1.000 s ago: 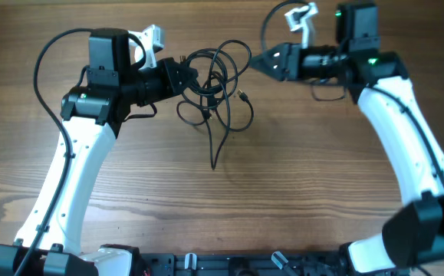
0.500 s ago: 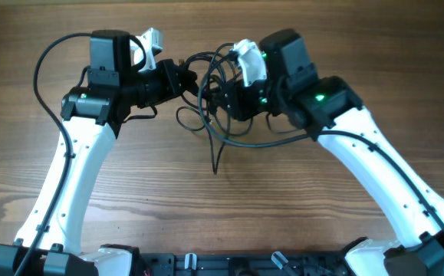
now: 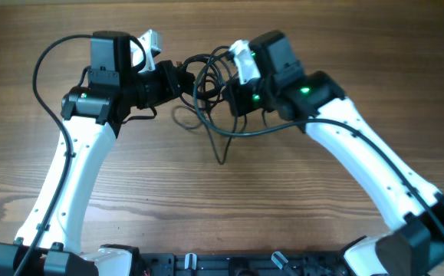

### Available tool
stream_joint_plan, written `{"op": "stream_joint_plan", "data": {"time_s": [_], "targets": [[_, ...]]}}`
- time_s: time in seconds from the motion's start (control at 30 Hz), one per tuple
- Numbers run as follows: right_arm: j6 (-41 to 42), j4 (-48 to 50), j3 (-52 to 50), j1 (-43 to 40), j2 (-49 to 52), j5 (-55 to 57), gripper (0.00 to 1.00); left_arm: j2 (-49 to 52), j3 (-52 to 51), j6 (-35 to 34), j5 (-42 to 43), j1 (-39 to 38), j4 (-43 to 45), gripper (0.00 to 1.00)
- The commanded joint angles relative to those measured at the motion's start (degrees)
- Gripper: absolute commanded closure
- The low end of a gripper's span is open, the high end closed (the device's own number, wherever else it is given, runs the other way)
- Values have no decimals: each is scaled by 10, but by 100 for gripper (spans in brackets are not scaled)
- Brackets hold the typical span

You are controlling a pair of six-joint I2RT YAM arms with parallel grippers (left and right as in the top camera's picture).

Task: Untangle cables

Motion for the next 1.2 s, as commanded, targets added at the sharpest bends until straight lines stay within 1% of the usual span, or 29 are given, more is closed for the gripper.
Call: {"op": "stream_joint_plan", "data": {"time_s": [0.0,0.13,0.27,0.37,0.43,0.5,0.6,0.7,0.8,0.87,1.0,1.17], "targets": [[21,12,33,-40,-85,5,96,-5,2,-2,15,-2,-2,96],[47,26,33,-104,-169,-17,96,-5,2,-2,4,-2,-11,96],[65,29,33,-166,-226,-27,96,-5,2,-2,4,-2,-11,96],[78,18,33,-217,-250,-26,96,-5,2,-2,4,-2,-11,96],[88,-7,33,-242,-250,-27,96,-5,2,-2,4,-2,-11,96],[87,-48,32,-263,-240,-26,96,-5,2,-2,4,-2,-11,96],[90,-102,32,-269,-209,-27,96,-5,2,-2,4,-2,-3,96],[103,-142,31,-269,-177,-29,96,-5,2,-21,5,-2,14,96],[116,-165,24,-269,-134,-29,96,-5,2,-32,35,-2,45,96],[117,-166,14,-269,-107,-33,96,-5,2,-35,70,-2,69,96],[117,-149,8,-269,-48,-33,96,-5,2,-74,139,-2,116,96],[117,-61,8,-269,4,-30,96,-5,2,-107,251,-2,176,96]]}}
